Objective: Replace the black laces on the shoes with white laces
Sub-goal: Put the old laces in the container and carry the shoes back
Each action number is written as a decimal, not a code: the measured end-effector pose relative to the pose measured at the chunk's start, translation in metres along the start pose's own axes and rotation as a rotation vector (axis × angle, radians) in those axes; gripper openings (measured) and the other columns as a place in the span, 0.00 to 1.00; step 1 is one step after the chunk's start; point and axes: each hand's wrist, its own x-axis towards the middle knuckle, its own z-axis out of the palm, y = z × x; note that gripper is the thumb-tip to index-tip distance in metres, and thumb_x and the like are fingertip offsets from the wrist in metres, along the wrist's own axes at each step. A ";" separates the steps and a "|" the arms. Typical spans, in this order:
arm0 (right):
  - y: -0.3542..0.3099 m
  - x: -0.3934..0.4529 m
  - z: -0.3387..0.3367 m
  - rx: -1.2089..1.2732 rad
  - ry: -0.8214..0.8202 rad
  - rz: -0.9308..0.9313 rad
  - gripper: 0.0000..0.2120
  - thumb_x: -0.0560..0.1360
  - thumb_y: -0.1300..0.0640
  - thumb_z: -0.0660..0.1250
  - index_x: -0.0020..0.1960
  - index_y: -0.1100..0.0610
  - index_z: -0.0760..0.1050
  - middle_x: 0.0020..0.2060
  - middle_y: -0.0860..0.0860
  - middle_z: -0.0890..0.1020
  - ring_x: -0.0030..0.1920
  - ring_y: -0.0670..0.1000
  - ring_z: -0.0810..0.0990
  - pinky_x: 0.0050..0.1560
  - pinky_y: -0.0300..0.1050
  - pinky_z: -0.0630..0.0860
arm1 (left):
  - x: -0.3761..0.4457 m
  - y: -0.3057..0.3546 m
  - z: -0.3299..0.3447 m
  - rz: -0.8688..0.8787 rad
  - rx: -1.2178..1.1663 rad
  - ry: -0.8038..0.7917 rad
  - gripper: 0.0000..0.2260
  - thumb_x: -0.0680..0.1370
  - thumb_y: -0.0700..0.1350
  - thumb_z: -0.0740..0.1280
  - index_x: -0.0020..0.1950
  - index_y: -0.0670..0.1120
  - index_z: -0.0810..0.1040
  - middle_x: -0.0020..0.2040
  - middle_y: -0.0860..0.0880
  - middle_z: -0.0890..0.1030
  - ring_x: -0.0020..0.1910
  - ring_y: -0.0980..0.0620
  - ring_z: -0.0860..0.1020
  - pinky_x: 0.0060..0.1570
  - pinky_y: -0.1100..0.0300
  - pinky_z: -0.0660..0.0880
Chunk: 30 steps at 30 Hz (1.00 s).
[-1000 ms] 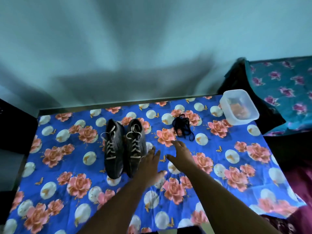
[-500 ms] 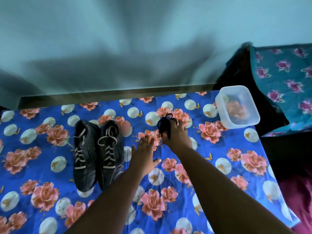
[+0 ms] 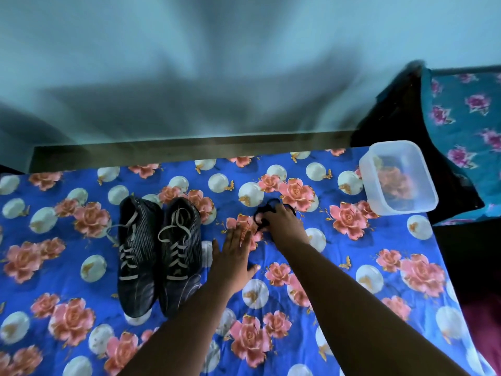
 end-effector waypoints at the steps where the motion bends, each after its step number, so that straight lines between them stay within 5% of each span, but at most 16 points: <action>1: 0.004 -0.001 0.003 0.033 -0.003 0.001 0.17 0.75 0.62 0.71 0.62 0.53 0.78 0.62 0.54 0.72 0.62 0.60 0.74 0.53 0.55 0.76 | 0.001 0.001 -0.002 0.000 -0.001 -0.002 0.44 0.80 0.64 0.62 0.83 0.52 0.36 0.82 0.49 0.33 0.81 0.47 0.35 0.76 0.33 0.41; 9: 0.038 -0.031 -0.042 0.572 0.191 0.151 0.12 0.76 0.66 0.69 0.56 0.55 0.84 0.52 0.51 0.83 0.48 0.49 0.80 0.44 0.32 0.71 | 0.017 0.026 -0.028 0.066 0.009 -0.023 0.44 0.80 0.65 0.63 0.83 0.50 0.39 0.84 0.48 0.40 0.83 0.45 0.43 0.77 0.36 0.49; 17: 0.087 -0.061 -0.130 0.794 0.437 0.171 0.07 0.75 0.62 0.73 0.53 0.54 0.84 0.47 0.46 0.85 0.47 0.43 0.83 0.50 0.38 0.77 | 0.030 0.065 -0.063 0.072 -0.033 -0.074 0.43 0.80 0.65 0.63 0.84 0.51 0.41 0.84 0.47 0.40 0.83 0.46 0.45 0.77 0.39 0.53; 21: 0.111 -0.077 -0.180 0.758 0.579 0.143 0.10 0.75 0.63 0.73 0.49 0.49 0.84 0.44 0.41 0.83 0.45 0.39 0.82 0.48 0.31 0.75 | 0.039 0.096 -0.080 0.139 -0.002 -0.063 0.44 0.80 0.64 0.63 0.83 0.50 0.39 0.83 0.46 0.39 0.83 0.44 0.45 0.77 0.40 0.56; 25: 0.145 -0.084 -0.213 0.652 0.657 0.181 0.08 0.75 0.63 0.72 0.52 0.55 0.85 0.46 0.49 0.85 0.48 0.49 0.83 0.52 0.44 0.78 | 0.049 0.128 -0.084 0.180 0.035 -0.084 0.42 0.80 0.63 0.64 0.84 0.49 0.44 0.84 0.46 0.42 0.83 0.45 0.47 0.77 0.40 0.57; 30: 0.202 -0.063 -0.205 0.394 0.552 0.344 0.09 0.76 0.62 0.69 0.55 0.57 0.84 0.48 0.56 0.86 0.48 0.57 0.84 0.49 0.51 0.80 | 0.062 0.148 -0.070 0.164 0.057 -0.088 0.39 0.81 0.60 0.63 0.84 0.49 0.45 0.84 0.47 0.45 0.83 0.47 0.46 0.76 0.42 0.60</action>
